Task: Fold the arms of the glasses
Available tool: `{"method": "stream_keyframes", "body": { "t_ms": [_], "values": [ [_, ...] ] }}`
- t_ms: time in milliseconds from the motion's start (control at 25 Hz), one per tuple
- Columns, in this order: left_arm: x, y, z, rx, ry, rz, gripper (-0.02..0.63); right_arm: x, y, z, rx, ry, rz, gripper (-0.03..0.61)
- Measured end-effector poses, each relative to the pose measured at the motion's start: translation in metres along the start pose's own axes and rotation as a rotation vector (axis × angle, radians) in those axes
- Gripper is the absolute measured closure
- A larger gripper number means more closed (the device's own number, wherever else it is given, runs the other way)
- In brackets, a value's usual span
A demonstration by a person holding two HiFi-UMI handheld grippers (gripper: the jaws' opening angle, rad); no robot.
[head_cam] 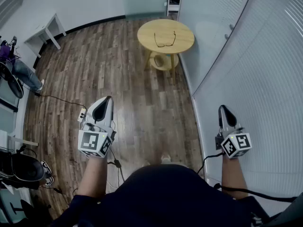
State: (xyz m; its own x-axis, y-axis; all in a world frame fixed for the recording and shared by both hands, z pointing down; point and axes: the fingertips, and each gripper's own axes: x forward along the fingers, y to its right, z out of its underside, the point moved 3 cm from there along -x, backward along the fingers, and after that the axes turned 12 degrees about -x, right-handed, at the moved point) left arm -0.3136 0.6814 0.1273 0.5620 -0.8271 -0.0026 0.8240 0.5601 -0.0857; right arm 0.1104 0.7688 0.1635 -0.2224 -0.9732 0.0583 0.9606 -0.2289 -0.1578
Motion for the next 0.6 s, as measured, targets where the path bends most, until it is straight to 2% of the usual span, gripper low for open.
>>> {"method": "stream_keyframes", "body": {
  "t_ms": [400,600],
  "values": [
    [0.033,0.031,-0.014,-0.031,0.05,0.012,0.611,0.005,0.033,0.01,-0.004,0.004,-0.01,0.571],
    [0.053,0.053,-0.009,-0.009,0.048,0.008,0.611,0.01,0.055,0.009,-0.023,0.034,-0.031,0.569]
  ]
}}
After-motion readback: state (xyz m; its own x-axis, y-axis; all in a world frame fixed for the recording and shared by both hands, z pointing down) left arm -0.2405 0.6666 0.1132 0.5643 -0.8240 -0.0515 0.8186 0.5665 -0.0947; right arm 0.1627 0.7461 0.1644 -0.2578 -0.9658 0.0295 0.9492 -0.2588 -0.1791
